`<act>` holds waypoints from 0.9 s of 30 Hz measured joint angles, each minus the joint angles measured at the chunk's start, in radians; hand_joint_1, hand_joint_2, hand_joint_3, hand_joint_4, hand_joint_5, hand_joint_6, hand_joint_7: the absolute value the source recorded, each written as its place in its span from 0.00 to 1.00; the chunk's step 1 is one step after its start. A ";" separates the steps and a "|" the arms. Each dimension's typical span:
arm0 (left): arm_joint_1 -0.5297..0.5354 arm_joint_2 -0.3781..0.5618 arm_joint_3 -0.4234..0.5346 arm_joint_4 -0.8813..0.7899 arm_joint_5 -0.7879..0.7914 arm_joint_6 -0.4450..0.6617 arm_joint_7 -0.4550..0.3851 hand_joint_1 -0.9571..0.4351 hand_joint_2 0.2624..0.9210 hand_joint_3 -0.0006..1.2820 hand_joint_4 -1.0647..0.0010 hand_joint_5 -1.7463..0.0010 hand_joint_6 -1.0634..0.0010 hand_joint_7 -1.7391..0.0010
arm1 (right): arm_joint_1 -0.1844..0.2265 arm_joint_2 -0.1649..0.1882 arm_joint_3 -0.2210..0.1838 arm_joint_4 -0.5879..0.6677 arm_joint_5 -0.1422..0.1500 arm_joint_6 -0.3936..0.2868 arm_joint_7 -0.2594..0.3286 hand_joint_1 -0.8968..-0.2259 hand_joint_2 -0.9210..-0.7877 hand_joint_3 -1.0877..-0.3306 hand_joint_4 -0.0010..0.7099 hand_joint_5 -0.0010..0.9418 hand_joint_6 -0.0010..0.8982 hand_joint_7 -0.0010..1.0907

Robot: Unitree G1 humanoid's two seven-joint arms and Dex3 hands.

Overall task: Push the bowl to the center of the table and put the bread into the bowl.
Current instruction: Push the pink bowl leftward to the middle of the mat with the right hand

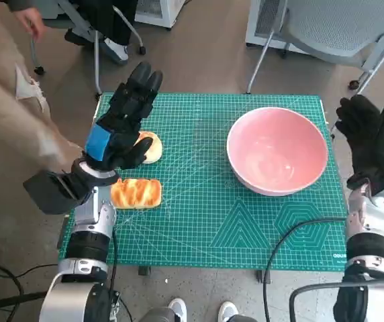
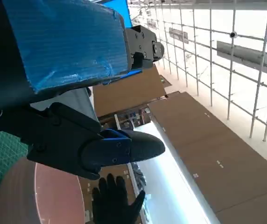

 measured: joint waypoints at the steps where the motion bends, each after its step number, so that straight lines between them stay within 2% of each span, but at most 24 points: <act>1: 0.001 0.000 0.000 -0.003 0.000 0.001 0.000 0.18 1.00 0.31 0.99 1.00 0.88 0.98 | 0.000 0.001 0.000 0.000 0.000 0.004 -0.001 0.36 0.00 0.24 0.23 0.01 0.18 0.14; 7: 0.007 0.001 0.001 -0.015 -0.001 0.006 0.003 0.18 1.00 0.31 0.99 1.00 0.88 0.98 | 0.000 0.005 -0.003 0.003 0.001 0.025 -0.003 0.37 0.00 0.26 0.24 0.01 0.19 0.13; 14: 0.018 0.001 0.001 -0.022 -0.001 0.011 0.009 0.18 1.00 0.31 0.99 1.00 0.88 0.98 | 0.002 0.013 -0.014 0.008 0.002 0.050 -0.003 0.34 0.00 0.28 0.24 0.00 0.20 0.12; 27: 0.032 0.006 0.000 -0.055 0.000 0.018 0.021 0.18 1.00 0.31 1.00 1.00 0.88 0.98 | 0.014 0.024 -0.027 0.011 -0.001 0.067 -0.014 0.33 0.00 0.27 0.28 0.01 0.22 0.11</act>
